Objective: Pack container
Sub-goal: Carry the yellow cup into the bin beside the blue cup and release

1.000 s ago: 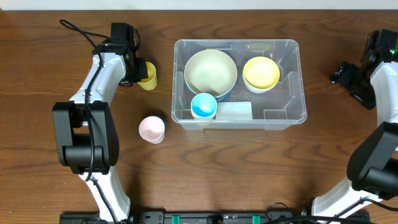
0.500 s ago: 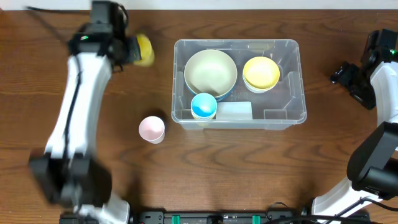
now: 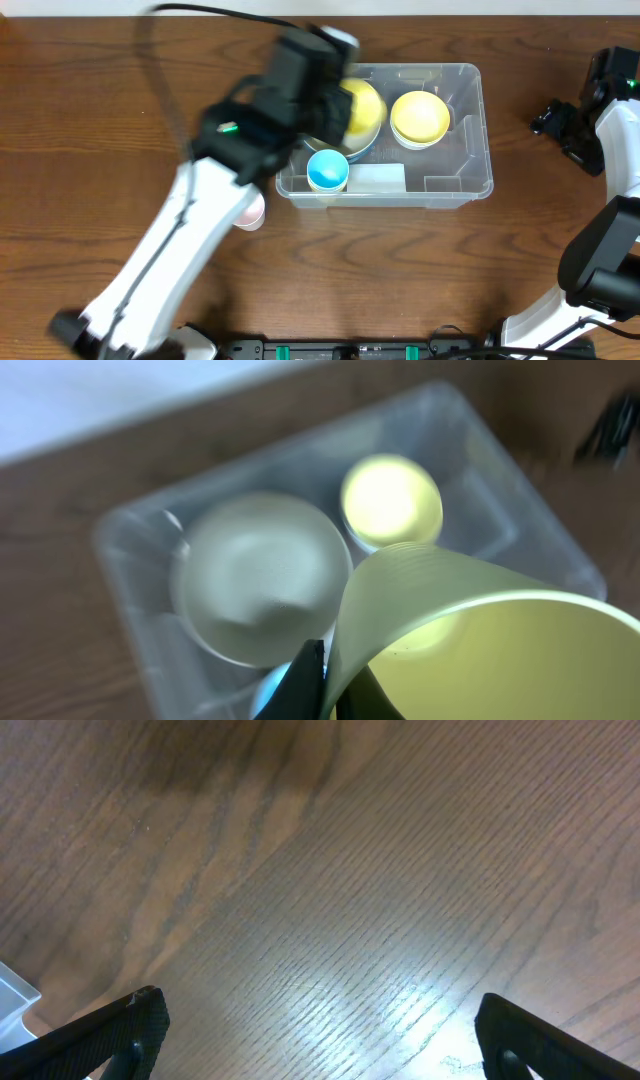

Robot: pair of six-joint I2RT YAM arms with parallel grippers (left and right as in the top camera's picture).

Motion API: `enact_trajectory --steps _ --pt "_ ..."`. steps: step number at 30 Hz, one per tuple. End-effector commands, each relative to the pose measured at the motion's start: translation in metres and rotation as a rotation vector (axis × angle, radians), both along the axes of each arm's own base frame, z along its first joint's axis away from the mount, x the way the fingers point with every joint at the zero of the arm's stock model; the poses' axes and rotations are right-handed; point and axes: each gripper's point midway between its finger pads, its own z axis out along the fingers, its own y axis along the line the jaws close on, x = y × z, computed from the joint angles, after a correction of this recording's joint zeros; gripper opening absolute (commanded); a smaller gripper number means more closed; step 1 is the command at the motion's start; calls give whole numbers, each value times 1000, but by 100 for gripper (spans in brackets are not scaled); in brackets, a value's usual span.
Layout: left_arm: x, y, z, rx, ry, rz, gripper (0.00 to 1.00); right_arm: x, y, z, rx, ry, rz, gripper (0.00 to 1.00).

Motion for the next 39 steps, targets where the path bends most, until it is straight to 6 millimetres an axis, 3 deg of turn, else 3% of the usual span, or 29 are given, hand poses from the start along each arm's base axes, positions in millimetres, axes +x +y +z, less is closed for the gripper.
enact_trajectory --steps 1,8,19,31,39 --pt "-2 -20 -34 67 54 -60 6 -1 0 -4 3 7 -19 99" --pt "10 -39 -96 146 165 -80 6 -1 0 -4 3 7 -19 99" --pt "17 -59 -148 195 229 -103 6 -1 0 -4 3 7 -19 99" --pt "19 -67 -190 239 286 -114 6 -1 0 -4 3 7 -19 99" --pt "14 -63 -197 261 316 -114 6 -1 0 -4 3 7 -19 99"
